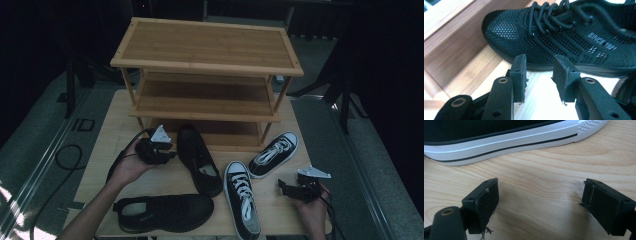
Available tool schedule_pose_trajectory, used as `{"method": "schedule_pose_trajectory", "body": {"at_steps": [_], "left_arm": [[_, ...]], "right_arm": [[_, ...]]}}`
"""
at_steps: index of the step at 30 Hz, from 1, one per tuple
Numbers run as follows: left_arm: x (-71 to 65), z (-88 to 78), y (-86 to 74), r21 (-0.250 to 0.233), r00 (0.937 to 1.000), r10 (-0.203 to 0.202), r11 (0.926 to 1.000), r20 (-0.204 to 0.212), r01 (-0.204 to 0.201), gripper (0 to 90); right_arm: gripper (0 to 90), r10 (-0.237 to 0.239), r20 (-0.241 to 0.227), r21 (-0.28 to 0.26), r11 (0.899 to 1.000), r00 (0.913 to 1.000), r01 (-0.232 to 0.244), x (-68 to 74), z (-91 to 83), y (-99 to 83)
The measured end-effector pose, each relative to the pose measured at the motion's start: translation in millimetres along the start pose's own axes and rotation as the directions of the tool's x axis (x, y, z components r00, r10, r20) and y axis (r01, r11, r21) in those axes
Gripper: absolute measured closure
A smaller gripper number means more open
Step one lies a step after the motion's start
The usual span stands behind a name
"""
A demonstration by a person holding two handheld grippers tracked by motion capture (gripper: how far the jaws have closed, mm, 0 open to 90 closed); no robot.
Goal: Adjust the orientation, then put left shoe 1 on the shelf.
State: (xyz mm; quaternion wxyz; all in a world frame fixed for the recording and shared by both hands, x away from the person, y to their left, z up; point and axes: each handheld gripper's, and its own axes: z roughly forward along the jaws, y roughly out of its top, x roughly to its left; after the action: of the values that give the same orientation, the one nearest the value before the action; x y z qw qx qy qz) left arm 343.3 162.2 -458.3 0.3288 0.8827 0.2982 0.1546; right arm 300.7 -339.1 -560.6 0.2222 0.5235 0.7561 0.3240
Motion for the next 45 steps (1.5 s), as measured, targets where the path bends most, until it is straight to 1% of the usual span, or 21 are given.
{"method": "schedule_pose_trajectory", "body": {"at_steps": [2,3,6,7,8,10,11,12,14,18,22,23,27,33,35,38,39,40,41,43,45], "left_arm": [[-3.0,-4.6,1.8,-0.01,0.9999,-0.014,0.9999,-0.008,0.014,61.0],[-4.4,-6.4,2.6,-0.015,0.9998,-0.02,0.9997,-0.005,0.019,60.8],[-9.7,-8.9,5.7,-0.015,0.9998,-0.017,0.9997,-0.007,0.017,60.6],[-13.5,-9.4,8.3,-0.013,0.9998,-0.019,0.9997,-0.002,0.019,60.6],[-13.5,-9.4,8.3,-0.013,0.9998,-0.019,0.9997,-0.002,0.019,60.6],[-18.3,-9.5,11.6,-0.007,0.9996,-0.026,0.9996,0.01,0.026,60.5],[-24.2,-8.9,14.8,-0.004,0.9995,-0.023,0.9997,0.022,0.023,60.5],[-24.2,-8.9,14.8,-0.004,0.9995,-0.023,0.9997,0.022,0.023,60.5],[-30.3,-8.2,18.0,0.006,0.9994,-0.015,0.9999,0.031,0.015,60.5],[-41.6,-6.8,22.8,0.004,0.9989,0.001,1.0,0.047,-0.001,60.6],[-49.3,-4.4,28.1,0.006,0.9979,-0.004,1.0,0.064,0.003,60.7],[-50.0,-3.6,28.7,0.007,0.9981,-0.005,1.0,0.062,0.005,60.7],[-50.6,-0.6,30.6,0.006,0.9979,-0.035,0.9994,0.055,0.035,60.2],[-50.5,4.6,35.6,0.01,0.9948,-0.085,0.9963,0.056,0.085,60.0],[-51.1,7.5,37.8,0.011,0.9939,-0.098,0.9952,0.051,0.098,57.6],[-52.0,12.1,41.0,0.019,0.9931,-0.113,0.9935,0.033,0.112,55.4],[-52.7,13.7,41.9,0.022,0.9933,-0.114,0.9933,0.017,0.114,52.7],[-52.9,15.4,42.8,0.023,0.993,-0.118,0.9928,0.012,0.117,52.7],[-52.9,16.9,43.6,0.021,0.9923,-0.123,0.9922,0.013,0.123,50.6],[-53.2,19.8,45.8,0.021,0.9908,-0.135,0.9906,-0.001,0.135,49.2],[-53.5,22.4,47.2,0.017,0.9895,-0.144,0.9894,-0.003,0.144,48.5]], "right_arm": [[13.9,0.001,0.0,0.0,1.0,1.0,-0.001,0.0,0.0,0.0],[13.9,0.001,0.0,0.0,1.0,1.0,-0.001,0.1,0.0,0.0],[13.9,0.0,0.0,0.0,1.0,1.0,0.0,0.0,0.0,0.0],[13.9,0.0,0.0,0.0,1.0,1.0,0.0,0.0,0.0,0.0],[13.9,0.0,0.0,0.0,1.0,1.0,0.0,0.0,0.0,0.0],[13.9,0.0,0.0,0.0,1.0,1.0,0.0,0.0,0.0,0.0],[13.9,0.0,0.0,0.0,1.0,1.0,0.0,0.0,0.0,0.0],[13.9,0.0,0.0,0.0,1.0,1.0,0.0,0.0,0.0,0.0],[13.9,0.0,0.0,0.0,1.0,1.0,0.0,0.0,0.0,0.0],[13.9,0.0,0.0,0.0,1.0,1.0,0.0,0.0,0.0,0.0],[13.9,0.001,0.0,0.0,1.0,1.0,-0.001,0.0,0.0,0.1],[13.8,0.001,0.0,0.0,1.0,1.0,-0.001,0.0,0.0,0.1],[13.9,-0.001,-0.001,0.0,1.0,1.0,0.001,-0.1,0.0,0.0],[13.9,-0.003,0.0,-0.001,1.0,1.0,0.003,-0.2,0.1,0.0],[13.9,-0.001,0.0,-0.001,1.0,1.0,0.001,-0.1,0.1,0.0],[13.8,-0.002,0.0,-0.001,1.0,1.0,0.002,-0.1,0.1,0.0],[13.8,-0.004,0.0,-0.001,1.0,1.0,0.004,-0.3,0.1,0.0],[13.8,-0.004,0.0,-0.001,1.0,1.0,0.004,-0.3,0.1,0.0],[13.9,-0.004,0.0,-0.001,1.0,1.0,0.004,-0.3,0.1,0.0],[13.9,-0.004,0.0,-0.001,1.0,1.0,0.004,-0.3,0.1,0.0],[13.9,-0.004,0.0,-0.001,1.0,1.0,0.004,-0.3,0.1,0.0]]}}
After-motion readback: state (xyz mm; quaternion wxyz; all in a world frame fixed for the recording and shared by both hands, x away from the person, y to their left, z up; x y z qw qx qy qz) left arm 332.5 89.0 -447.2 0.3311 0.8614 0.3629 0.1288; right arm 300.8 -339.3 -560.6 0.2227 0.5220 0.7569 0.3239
